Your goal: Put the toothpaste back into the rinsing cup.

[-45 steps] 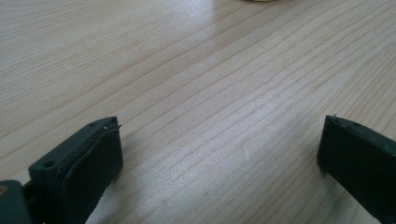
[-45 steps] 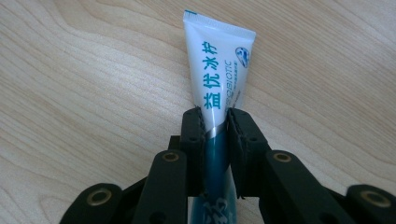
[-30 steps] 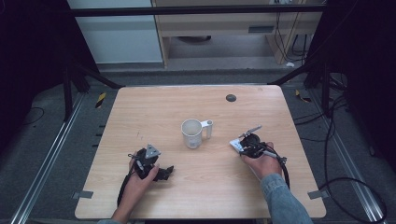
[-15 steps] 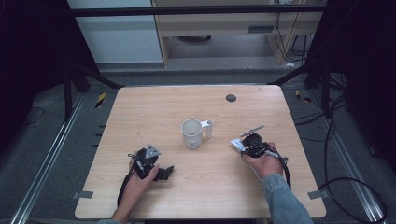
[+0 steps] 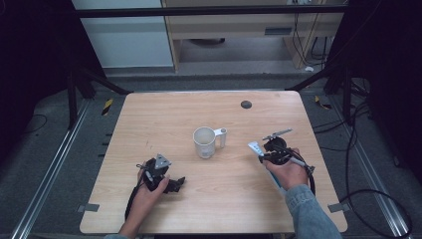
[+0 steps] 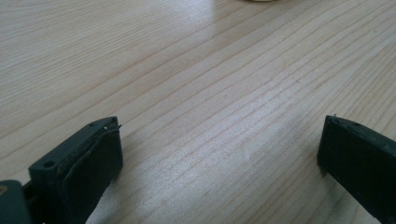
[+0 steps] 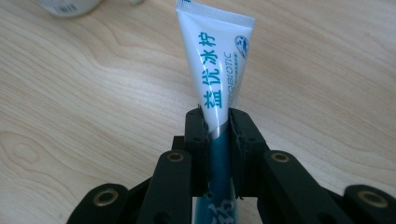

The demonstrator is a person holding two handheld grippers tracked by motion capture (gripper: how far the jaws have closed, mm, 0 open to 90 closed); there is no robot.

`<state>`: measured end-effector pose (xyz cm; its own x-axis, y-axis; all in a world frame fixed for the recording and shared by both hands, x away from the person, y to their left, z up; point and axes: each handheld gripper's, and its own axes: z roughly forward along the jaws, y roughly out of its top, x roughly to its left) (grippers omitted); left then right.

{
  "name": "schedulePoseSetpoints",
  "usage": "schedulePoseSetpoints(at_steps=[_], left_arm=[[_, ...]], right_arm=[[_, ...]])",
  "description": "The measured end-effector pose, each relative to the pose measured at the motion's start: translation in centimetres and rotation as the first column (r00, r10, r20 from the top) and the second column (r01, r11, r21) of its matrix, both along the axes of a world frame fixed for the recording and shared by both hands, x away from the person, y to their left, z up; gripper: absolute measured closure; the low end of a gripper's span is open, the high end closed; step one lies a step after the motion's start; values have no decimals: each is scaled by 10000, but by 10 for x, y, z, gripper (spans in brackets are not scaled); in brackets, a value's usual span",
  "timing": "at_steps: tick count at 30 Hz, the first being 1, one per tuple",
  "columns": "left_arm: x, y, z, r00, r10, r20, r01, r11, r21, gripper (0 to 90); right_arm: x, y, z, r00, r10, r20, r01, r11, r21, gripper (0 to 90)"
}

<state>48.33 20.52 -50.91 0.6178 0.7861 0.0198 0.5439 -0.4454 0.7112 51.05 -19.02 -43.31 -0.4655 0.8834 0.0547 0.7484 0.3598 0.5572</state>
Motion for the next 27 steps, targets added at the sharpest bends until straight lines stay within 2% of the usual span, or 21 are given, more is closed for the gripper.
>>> schedulePoseSetpoints(at_steps=[7,14,22,24,27], left_arm=[[0,0,0,10000,3,6,-3,10000,-4,0],[0,0,0,10000,-3,0,3,10000,2,0],[0,0,0,10000,3,2,-3,10000,1,0],[0,0,0,10000,1,3,-1,10000,2,0],[0,0,0,10000,4,4,-4,10000,-1,0]], right_arm=[[0,-3,23,9991,38,421,-39,10000,21,786],[1,0,38,9962,162,853,-189,9993,308,785],[1,16,50,9906,368,1319,-462,9966,687,786],[1,25,55,9845,478,1686,-623,9947,820,786],[3,32,59,9827,569,1764,-753,9922,994,786]])
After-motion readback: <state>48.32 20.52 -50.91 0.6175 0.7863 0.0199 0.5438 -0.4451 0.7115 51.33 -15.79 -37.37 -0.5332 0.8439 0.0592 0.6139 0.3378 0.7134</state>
